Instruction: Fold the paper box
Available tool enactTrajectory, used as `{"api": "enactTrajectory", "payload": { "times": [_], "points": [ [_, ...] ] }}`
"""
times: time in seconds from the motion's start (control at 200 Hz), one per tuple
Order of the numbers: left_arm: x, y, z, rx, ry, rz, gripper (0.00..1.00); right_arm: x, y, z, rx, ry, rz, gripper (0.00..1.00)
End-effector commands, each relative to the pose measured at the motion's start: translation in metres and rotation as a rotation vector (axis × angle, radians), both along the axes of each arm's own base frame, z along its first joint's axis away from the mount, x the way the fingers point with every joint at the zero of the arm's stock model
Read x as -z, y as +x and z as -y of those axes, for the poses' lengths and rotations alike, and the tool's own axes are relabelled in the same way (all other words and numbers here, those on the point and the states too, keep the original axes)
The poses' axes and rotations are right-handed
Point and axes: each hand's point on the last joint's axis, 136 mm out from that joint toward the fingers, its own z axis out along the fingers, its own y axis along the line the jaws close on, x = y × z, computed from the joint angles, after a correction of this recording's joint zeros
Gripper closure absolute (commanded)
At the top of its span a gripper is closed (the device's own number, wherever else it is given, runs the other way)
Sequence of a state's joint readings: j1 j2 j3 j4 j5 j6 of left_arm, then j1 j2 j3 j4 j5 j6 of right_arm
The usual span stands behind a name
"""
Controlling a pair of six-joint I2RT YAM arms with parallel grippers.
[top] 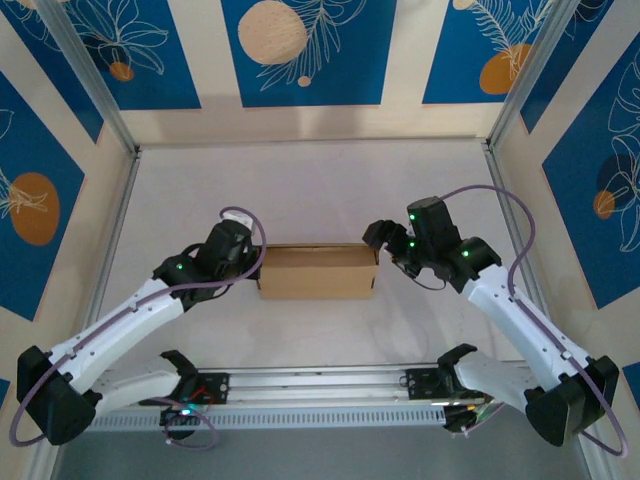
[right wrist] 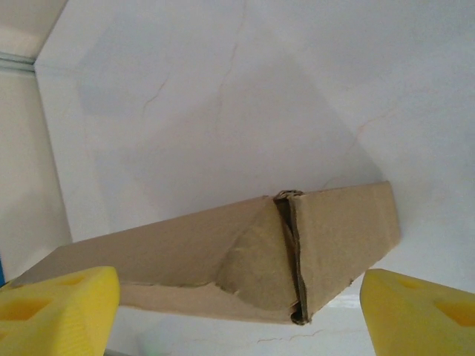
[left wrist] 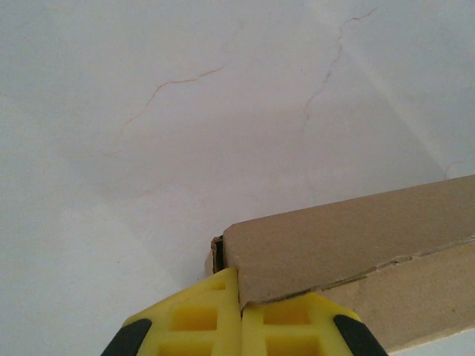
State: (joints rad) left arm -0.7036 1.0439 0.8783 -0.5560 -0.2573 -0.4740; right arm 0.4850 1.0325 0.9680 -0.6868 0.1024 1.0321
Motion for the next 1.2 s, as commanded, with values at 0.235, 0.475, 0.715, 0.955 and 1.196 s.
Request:
{"api": "enactTrajectory", "payload": {
  "times": [0.235, 0.475, 0.715, 0.955, 1.196],
  "points": [
    [0.021, -0.018, -0.001, 0.022, 0.05, -0.114, 1.0, 0.027, -0.009, -0.002, -0.011, -0.087, -0.031, 0.23],
    [0.018, -0.018, 0.0, 0.017, 0.034, -0.115, 0.84, 0.04, -0.017, -0.001, -0.025, -0.106, -0.02, 0.3],
    [0.003, -0.03, 0.004, 0.058, -0.046, -0.106, 0.42, 0.039, -0.016, 0.001, -0.023, -0.118, -0.011, 0.31],
    [-0.032, -0.046, 0.014, 0.12, -0.178, -0.087, 0.29, 0.04, -0.014, 0.001, -0.015, -0.121, -0.01, 0.33],
    [-0.054, -0.033, 0.008, 0.035, -0.313, -0.064, 0.25, 0.037, -0.014, 0.0, -0.028, -0.125, 0.0, 0.35]
  ]
}}
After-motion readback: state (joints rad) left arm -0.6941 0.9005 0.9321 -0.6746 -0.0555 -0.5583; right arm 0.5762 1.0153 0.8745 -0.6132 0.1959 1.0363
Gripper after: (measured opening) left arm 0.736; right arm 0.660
